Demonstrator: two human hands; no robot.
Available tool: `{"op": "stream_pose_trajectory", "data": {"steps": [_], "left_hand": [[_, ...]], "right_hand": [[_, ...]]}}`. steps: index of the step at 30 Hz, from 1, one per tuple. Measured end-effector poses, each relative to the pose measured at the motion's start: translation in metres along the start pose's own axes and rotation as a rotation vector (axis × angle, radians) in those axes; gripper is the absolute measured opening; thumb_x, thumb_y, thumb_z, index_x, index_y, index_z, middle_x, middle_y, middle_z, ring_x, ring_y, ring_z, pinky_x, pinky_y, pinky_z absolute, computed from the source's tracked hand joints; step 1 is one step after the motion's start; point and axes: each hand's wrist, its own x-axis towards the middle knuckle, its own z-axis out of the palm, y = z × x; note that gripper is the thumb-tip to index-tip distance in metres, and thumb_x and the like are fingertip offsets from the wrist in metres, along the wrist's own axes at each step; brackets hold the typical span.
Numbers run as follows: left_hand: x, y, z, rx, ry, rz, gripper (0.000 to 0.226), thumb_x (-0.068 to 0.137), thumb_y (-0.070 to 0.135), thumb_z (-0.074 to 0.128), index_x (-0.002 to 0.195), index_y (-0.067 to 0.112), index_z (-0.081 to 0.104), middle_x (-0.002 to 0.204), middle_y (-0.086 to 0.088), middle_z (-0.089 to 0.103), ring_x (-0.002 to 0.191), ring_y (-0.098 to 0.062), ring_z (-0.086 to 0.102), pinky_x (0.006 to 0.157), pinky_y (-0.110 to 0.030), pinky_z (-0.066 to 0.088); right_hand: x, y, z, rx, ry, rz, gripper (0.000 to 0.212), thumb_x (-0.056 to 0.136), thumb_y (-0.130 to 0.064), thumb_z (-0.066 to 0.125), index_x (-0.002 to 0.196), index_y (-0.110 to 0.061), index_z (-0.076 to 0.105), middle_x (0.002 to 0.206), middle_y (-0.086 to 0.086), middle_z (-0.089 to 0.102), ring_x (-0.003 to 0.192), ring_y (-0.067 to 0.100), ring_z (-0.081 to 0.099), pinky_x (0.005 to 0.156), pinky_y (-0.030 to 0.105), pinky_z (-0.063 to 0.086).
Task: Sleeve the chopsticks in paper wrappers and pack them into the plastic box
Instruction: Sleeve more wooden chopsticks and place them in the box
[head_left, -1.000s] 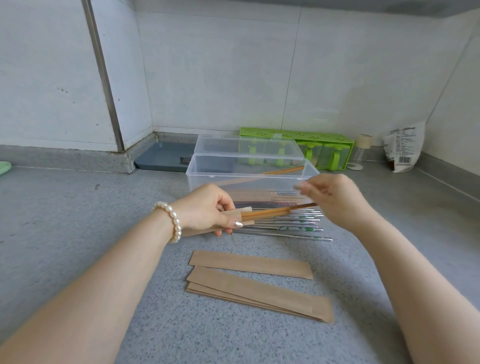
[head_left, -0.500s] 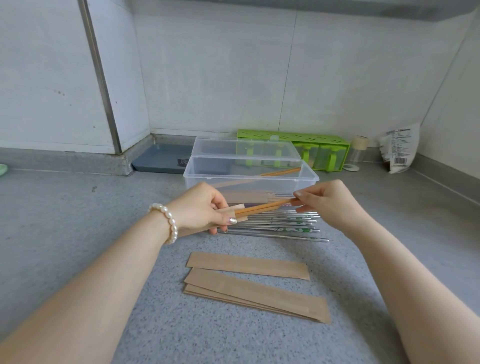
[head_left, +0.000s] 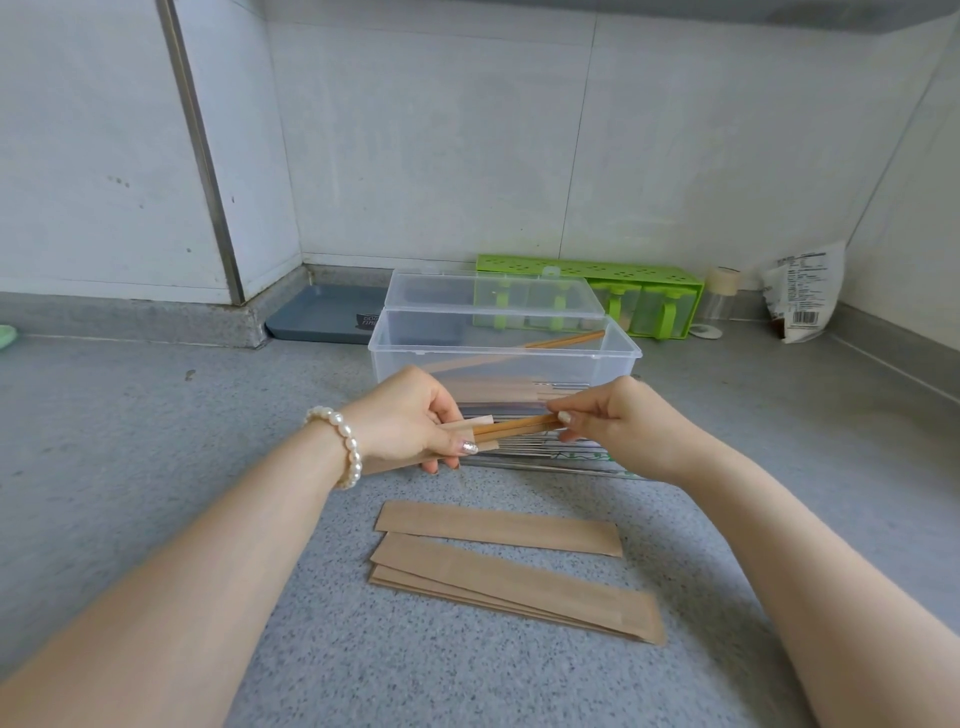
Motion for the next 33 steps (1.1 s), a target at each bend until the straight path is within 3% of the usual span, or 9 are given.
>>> {"op": "stream_pose_trajectory", "data": {"steps": [4, 9, 14, 17, 20, 22, 25, 28, 33], "left_hand": [[-0.001, 0.001, -0.001, -0.043, 0.019, 0.021, 0.006, 0.079, 0.014, 0.071, 0.082, 0.009, 0.069, 0.066, -0.002, 0.071, 0.051, -0.007, 0.062, 0.06, -0.024, 0.054], [-0.002, 0.005, 0.001, -0.108, 0.001, 0.074, 0.005, 0.077, 0.014, 0.072, 0.081, 0.014, 0.068, 0.068, -0.002, 0.072, 0.058, -0.01, 0.065, 0.062, -0.023, 0.056], [-0.005, 0.007, 0.002, -0.138, 0.029, 0.122, 0.022, 0.073, 0.022, 0.074, 0.092, 0.014, 0.066, 0.077, 0.0, 0.073, 0.071, -0.012, 0.069, 0.068, -0.026, 0.057], [-0.002, 0.005, -0.008, 0.036, 0.35, 0.173, 0.047, 0.066, 0.05, 0.068, 0.102, 0.02, 0.064, 0.094, 0.012, 0.068, 0.085, -0.005, 0.063, 0.074, -0.017, 0.045], [0.0, -0.001, -0.027, -0.048, 0.861, 0.204, 0.03, 0.087, 0.032, 0.059, 0.111, 0.015, 0.062, 0.109, 0.005, 0.063, 0.1, -0.009, 0.057, 0.079, -0.016, 0.04], [0.004, -0.009, -0.033, -0.028, 1.017, 0.212, 0.029, 0.093, 0.023, 0.052, 0.118, 0.011, 0.06, 0.12, -0.001, 0.062, 0.112, -0.017, 0.055, 0.088, -0.025, 0.042], [0.014, -0.019, -0.025, 0.285, 0.854, 0.213, 0.04, 0.096, 0.025, 0.043, 0.135, 0.013, 0.046, 0.142, -0.004, 0.044, 0.133, -0.022, 0.036, 0.111, -0.039, 0.025], [0.021, -0.024, -0.014, 0.51, 0.627, 0.179, 0.046, 0.099, 0.034, 0.032, 0.143, 0.021, 0.033, 0.152, 0.002, 0.026, 0.143, -0.017, 0.014, 0.115, -0.043, 0.003], [0.023, -0.026, -0.011, 0.544, 0.513, 0.172, 0.041, 0.098, 0.033, 0.034, 0.135, 0.016, 0.043, 0.146, -0.002, 0.038, 0.143, -0.019, 0.014, 0.116, -0.04, 0.002]], "right_hand": [[0.0, -0.001, -0.003, 0.185, 0.062, 0.023, 0.029, 0.094, -0.013, 0.052, 0.121, -0.017, 0.061, 0.097, -0.004, 0.071, 0.083, 0.005, 0.069, 0.075, 0.008, 0.046], [-0.001, -0.006, -0.008, 0.63, 0.162, 0.148, 0.015, 0.085, -0.005, 0.063, 0.1, -0.008, 0.066, 0.071, 0.005, 0.072, 0.06, 0.019, 0.07, 0.066, 0.029, 0.06], [-0.001, -0.006, -0.01, 0.875, 0.163, 0.182, 0.004, 0.08, 0.001, 0.064, 0.078, 0.0, 0.067, 0.067, 0.012, 0.071, 0.054, 0.019, 0.067, 0.057, 0.027, 0.058], [0.0, -0.002, -0.018, 0.981, 0.345, 0.199, 0.005, 0.082, 0.002, 0.062, 0.078, 0.002, 0.066, 0.066, 0.013, 0.07, 0.054, 0.019, 0.068, 0.058, 0.027, 0.058], [-0.001, 0.008, -0.031, 1.086, 0.6, 0.215, 0.005, 0.085, -0.001, 0.061, 0.082, 0.0, 0.065, 0.065, 0.01, 0.071, 0.056, 0.017, 0.068, 0.062, 0.027, 0.059], [-0.001, 0.013, -0.036, 1.139, 0.755, 0.22, 0.005, 0.085, -0.003, 0.063, 0.08, -0.003, 0.065, 0.064, 0.007, 0.07, 0.054, 0.014, 0.066, 0.063, 0.026, 0.059], [0.005, 0.02, -0.037, 1.098, 0.9, 0.286, 0.003, 0.084, -0.007, 0.067, 0.08, -0.008, 0.067, 0.071, 0.008, 0.067, 0.054, 0.011, 0.064, 0.064, 0.023, 0.057], [0.013, 0.027, -0.037, 0.989, 0.956, 0.342, 0.006, 0.082, -0.013, 0.07, 0.087, -0.011, 0.067, 0.074, 0.004, 0.066, 0.056, 0.009, 0.059, 0.058, 0.017, 0.05], [0.026, 0.025, -0.045, 0.806, 0.917, 0.379, 0.018, 0.079, -0.019, 0.073, 0.069, -0.017, 0.059, 0.071, 0.0, 0.064, 0.064, 0.009, 0.049, 0.067, 0.022, 0.042]]}}
